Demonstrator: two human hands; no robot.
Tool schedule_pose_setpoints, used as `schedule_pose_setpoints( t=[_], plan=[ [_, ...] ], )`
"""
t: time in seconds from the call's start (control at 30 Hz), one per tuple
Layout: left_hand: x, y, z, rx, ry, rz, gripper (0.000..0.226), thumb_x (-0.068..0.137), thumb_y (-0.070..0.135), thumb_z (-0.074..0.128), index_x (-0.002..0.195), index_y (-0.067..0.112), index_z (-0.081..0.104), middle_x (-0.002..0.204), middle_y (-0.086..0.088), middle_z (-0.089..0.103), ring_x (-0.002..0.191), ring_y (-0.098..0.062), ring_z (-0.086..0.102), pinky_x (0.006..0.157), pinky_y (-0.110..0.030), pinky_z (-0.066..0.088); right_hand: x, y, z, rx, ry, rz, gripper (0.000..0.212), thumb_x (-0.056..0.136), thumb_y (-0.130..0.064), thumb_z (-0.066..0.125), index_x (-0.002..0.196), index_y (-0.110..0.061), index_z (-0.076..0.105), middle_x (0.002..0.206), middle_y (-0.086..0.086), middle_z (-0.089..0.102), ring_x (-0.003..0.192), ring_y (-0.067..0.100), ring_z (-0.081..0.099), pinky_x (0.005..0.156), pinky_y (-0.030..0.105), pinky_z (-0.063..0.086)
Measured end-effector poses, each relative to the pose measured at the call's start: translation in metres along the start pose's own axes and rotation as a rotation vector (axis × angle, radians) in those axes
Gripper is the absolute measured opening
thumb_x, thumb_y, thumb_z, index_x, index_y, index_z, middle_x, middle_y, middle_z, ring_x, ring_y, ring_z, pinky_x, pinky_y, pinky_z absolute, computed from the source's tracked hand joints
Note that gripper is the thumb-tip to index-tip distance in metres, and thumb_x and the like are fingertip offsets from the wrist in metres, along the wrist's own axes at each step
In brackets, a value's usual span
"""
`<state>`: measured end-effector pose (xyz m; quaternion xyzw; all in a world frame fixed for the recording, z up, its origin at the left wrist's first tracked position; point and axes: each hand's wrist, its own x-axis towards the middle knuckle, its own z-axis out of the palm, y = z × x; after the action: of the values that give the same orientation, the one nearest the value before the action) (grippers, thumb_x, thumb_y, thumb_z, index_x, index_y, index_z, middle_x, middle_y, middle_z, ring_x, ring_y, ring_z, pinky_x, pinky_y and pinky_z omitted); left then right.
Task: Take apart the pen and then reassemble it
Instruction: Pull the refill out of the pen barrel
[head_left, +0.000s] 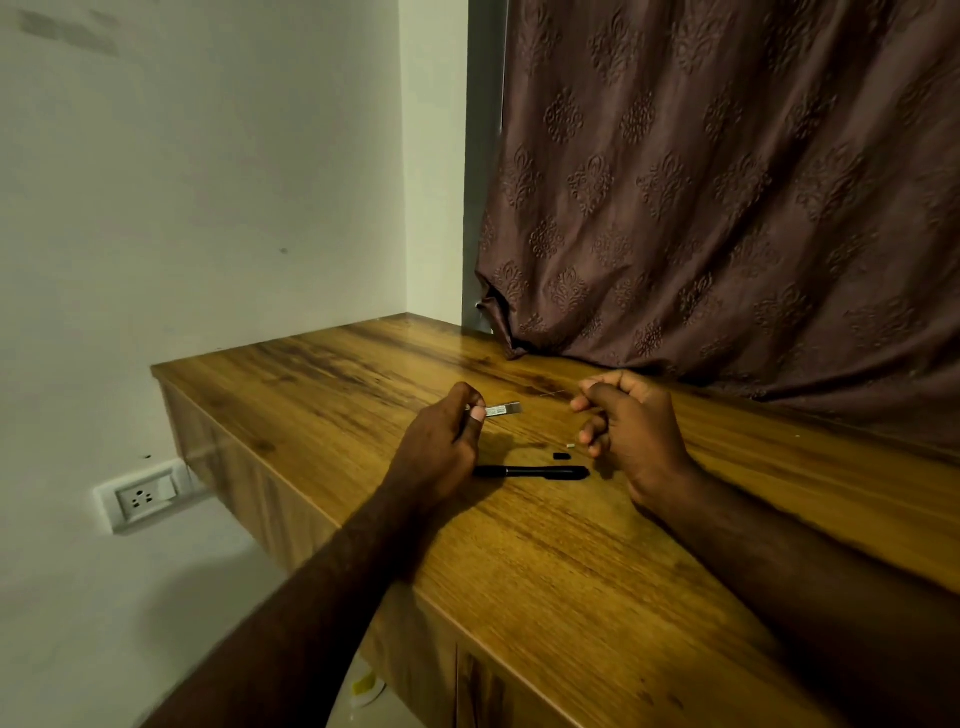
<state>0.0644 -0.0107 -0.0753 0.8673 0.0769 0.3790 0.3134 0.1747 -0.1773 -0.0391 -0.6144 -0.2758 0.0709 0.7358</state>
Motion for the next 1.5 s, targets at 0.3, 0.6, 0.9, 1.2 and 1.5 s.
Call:
schedule_pose_setpoints(
  t=[0.3,0.6,0.9,1.2,1.5],
  plan=[
    [0.002,-0.001,-0.001,-0.028,0.021,-0.130,0.009,0.100,0.022,0.039,0.101,0.018,0.047,0.084,-0.015,0.064,0.068,-0.022,0.054,0.061,-0.039,0.045,0.005,0.009,-0.004,-0.039,0.052,-0.033,0.009,0.093,-0.011,0.054,0.087,-0.007,0.060,0.078,0.009,0.064,0.036,0.010,0.047,0.034,0.019,0.033],
    [0.007,-0.010,-0.002,-0.039,0.169,-0.343,0.015,0.093,0.015,0.055,0.102,0.006,0.064,0.097,-0.009,0.062,0.087,-0.018,0.056,0.073,-0.026,0.039,0.000,0.017,-0.012,-0.250,0.065,-0.142,0.011,0.092,-0.016,0.058,0.082,-0.015,0.062,0.078,0.008,0.063,0.048,0.014,0.050,0.035,0.016,0.035],
    [0.009,-0.022,-0.003,-0.168,0.128,-0.403,0.009,0.090,0.018,0.062,0.092,0.009,0.065,0.082,-0.006,0.068,0.073,-0.021,0.064,0.065,-0.032,0.052,0.028,0.031,-0.045,-0.448,0.173,-0.186,0.010,0.086,-0.016,0.065,0.078,-0.020,0.069,0.068,-0.008,0.064,0.060,0.005,0.054,0.065,0.027,0.044],
    [0.009,-0.018,-0.004,-0.143,0.068,-0.387,0.007,0.088,0.017,0.064,0.088,0.012,0.067,0.078,-0.003,0.068,0.074,-0.020,0.065,0.073,-0.036,0.053,0.024,0.040,-0.032,-0.848,0.043,-0.367,0.008,0.081,-0.021,0.065,0.080,-0.021,0.073,0.084,-0.005,0.072,0.083,0.016,0.064,0.076,0.036,0.053],
    [0.009,-0.018,-0.002,-0.130,0.047,-0.382,0.010,0.087,0.017,0.065,0.078,0.020,0.064,0.071,0.003,0.065,0.066,-0.013,0.059,0.062,-0.026,0.044,0.014,0.037,-0.033,-1.035,-0.041,-0.343,0.011,0.079,-0.028,0.065,0.078,-0.021,0.073,0.082,-0.006,0.072,0.082,0.015,0.063,0.078,0.036,0.052]
  ],
)
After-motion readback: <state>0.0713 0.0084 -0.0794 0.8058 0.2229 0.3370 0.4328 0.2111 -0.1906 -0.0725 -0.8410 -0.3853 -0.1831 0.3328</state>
